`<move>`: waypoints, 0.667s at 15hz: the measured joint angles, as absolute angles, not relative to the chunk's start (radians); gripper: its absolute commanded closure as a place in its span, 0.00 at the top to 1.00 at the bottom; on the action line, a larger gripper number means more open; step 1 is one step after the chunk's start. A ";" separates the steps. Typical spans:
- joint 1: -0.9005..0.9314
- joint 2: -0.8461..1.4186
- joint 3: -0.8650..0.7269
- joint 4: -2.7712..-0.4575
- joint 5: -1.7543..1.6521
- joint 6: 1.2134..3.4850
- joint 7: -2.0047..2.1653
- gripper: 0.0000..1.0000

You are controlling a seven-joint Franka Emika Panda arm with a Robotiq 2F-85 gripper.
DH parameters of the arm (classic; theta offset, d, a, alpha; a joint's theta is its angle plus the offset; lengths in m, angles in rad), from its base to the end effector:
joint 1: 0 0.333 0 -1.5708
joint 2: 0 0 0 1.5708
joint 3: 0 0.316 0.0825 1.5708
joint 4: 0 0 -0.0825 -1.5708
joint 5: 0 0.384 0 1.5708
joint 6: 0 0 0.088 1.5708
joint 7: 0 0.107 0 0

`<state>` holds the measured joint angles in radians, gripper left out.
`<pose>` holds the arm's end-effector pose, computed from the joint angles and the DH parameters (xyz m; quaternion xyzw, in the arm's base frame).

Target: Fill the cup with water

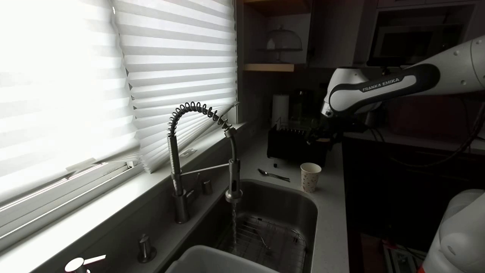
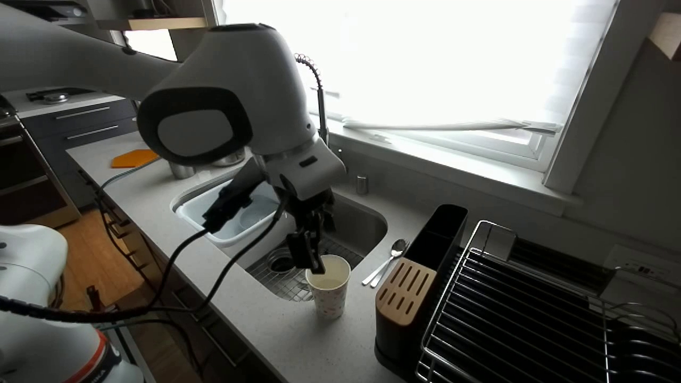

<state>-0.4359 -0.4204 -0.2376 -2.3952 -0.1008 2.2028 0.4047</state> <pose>0.3408 -0.2844 0.4902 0.8680 -0.4844 0.1091 0.0095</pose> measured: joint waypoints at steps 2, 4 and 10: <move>-0.436 -0.468 -0.210 -2.381 -0.122 2.164 0.405 1.00; -0.435 -0.512 -0.182 -2.370 -0.143 2.138 0.405 1.00; -0.393 -0.607 -0.140 -2.356 -0.157 2.126 0.320 1.00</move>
